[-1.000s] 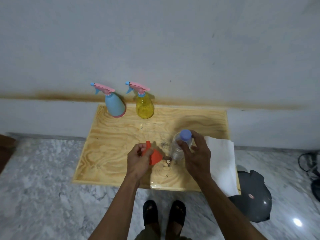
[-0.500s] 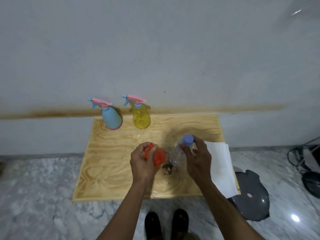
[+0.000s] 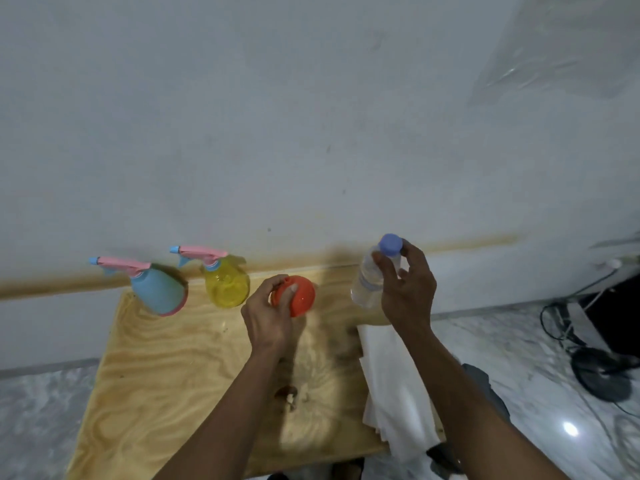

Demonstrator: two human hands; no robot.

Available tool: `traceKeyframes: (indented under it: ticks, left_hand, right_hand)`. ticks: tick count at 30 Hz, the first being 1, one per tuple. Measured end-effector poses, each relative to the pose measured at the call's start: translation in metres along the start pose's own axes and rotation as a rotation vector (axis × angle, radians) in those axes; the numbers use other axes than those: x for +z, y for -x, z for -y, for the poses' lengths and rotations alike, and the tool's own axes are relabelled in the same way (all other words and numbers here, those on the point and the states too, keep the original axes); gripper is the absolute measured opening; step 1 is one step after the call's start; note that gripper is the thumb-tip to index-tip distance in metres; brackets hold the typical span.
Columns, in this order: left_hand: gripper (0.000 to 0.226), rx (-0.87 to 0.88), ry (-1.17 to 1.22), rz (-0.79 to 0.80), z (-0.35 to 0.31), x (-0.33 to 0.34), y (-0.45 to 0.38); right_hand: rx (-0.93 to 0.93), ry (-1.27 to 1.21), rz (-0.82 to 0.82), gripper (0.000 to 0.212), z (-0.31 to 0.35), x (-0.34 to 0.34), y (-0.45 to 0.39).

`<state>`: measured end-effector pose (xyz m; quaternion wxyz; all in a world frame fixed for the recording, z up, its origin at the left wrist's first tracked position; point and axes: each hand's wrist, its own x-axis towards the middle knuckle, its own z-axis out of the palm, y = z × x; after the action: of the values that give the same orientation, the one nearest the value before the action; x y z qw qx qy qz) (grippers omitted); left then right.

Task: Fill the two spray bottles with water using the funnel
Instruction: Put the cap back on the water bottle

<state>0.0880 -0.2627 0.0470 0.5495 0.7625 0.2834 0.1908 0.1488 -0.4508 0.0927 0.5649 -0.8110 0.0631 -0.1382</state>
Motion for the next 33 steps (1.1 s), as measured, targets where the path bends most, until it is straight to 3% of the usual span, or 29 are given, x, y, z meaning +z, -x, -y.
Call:
traceKeyframes:
  ticks: [12, 15, 25, 33]
  left_hand:
    - [0.025, -0.097, -0.138, -0.021, 0.008, 0.099, -0.04]
    - [0.014, -0.136, -0.177, -0.018, 0.014, 0.109, -0.044]
    - [0.025, -0.175, -0.19, 0.064, 0.028, 0.131, -0.04]
    - [0.026, -0.236, -0.226, 0.03, 0.038, 0.132, -0.044]
  right_hand:
    - [-0.029, -0.002, 0.079, 0.038, -0.058, 0.035, -0.073]
    - [-0.054, -0.004, 0.098, 0.036, -0.055, 0.039, -0.077]
    - [-0.108, 0.046, 0.124, 0.04, -0.055, 0.039, -0.083]
    - [-0.094, 0.065, 0.177, 0.045, -0.059, 0.034, -0.085]
